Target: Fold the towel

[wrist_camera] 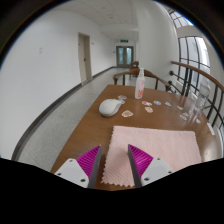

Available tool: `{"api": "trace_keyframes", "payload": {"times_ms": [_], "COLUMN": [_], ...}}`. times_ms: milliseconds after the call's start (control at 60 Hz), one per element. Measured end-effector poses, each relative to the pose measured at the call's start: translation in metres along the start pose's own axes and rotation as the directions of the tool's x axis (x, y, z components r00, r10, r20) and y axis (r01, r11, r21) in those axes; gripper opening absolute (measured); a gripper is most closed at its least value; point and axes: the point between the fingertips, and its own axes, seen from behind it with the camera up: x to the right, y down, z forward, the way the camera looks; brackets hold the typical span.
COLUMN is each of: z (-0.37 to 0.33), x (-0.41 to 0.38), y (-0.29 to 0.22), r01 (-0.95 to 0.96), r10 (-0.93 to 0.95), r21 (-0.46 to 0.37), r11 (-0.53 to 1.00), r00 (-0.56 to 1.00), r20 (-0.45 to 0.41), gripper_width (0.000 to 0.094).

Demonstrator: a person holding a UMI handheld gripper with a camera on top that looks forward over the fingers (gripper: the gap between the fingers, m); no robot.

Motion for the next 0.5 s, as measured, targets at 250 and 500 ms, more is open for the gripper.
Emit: {"api": "trace_keyframes", "payload": {"times_ms": [250, 500], "z": [0.024, -0.011], "x": [-0.005, 0.024], "y": [-0.007, -0.051], "r01": [0.031, -0.066], "r10": [-0.031, 0.06], "r21": [0.018, 0.151], "r11": [0.999, 0.986], "r00": [0.999, 0.997], "r20": [0.014, 0.043], "gripper_width": [0.0025, 0.0007]}}
